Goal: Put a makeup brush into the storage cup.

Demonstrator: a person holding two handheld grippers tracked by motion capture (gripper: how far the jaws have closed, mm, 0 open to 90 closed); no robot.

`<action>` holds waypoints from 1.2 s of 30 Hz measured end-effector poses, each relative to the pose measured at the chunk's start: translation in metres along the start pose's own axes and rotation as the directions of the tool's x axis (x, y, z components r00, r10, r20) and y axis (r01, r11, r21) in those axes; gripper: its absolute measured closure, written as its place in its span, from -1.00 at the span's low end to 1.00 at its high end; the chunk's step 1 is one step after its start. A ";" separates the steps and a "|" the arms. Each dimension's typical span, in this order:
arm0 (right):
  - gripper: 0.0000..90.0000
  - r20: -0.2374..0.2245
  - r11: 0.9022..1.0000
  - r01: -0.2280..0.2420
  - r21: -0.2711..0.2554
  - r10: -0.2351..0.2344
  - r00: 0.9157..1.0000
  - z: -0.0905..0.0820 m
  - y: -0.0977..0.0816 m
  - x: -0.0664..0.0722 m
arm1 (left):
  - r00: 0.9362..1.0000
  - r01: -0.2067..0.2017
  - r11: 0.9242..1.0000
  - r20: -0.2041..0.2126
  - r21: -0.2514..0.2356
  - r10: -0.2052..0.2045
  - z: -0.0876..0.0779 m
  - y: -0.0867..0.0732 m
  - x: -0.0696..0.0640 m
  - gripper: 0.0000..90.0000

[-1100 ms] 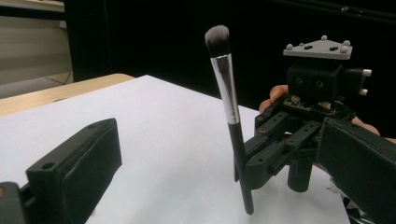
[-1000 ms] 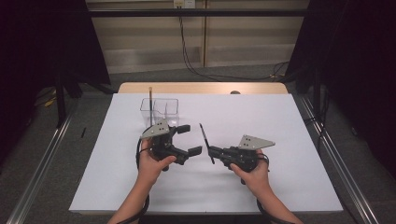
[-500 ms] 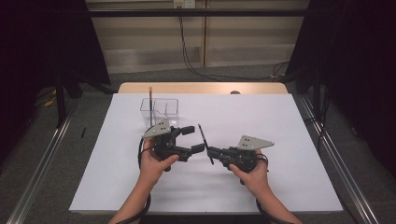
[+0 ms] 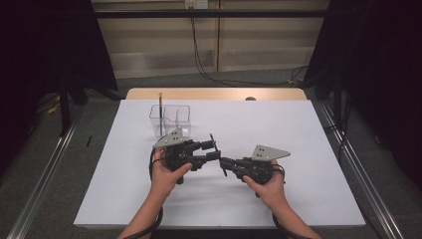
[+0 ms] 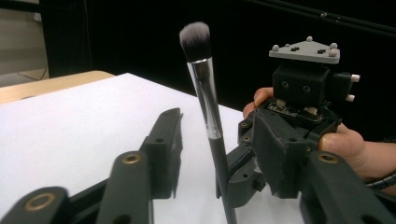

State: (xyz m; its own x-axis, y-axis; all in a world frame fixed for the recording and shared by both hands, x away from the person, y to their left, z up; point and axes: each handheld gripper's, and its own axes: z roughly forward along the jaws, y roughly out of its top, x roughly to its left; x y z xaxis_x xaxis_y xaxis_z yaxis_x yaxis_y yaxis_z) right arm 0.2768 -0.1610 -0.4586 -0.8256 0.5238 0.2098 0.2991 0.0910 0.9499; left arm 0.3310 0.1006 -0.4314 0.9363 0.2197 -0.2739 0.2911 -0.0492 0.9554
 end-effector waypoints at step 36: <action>0.83 -0.013 1.000 0.002 -0.005 -0.002 1.000 0.001 0.000 0.003 | 1.000 0.013 1.000 0.024 -0.019 -0.012 0.001 -0.002 -0.004 0.86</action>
State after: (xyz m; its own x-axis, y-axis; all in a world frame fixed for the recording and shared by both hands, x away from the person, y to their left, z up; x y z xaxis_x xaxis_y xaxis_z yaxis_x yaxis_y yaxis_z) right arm 0.2747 -0.1580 -0.4580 -0.8323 0.5127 0.2109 0.2951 0.0878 0.9514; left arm 0.3269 0.0994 -0.4328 0.9371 0.1966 -0.2884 0.2994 -0.0280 0.9537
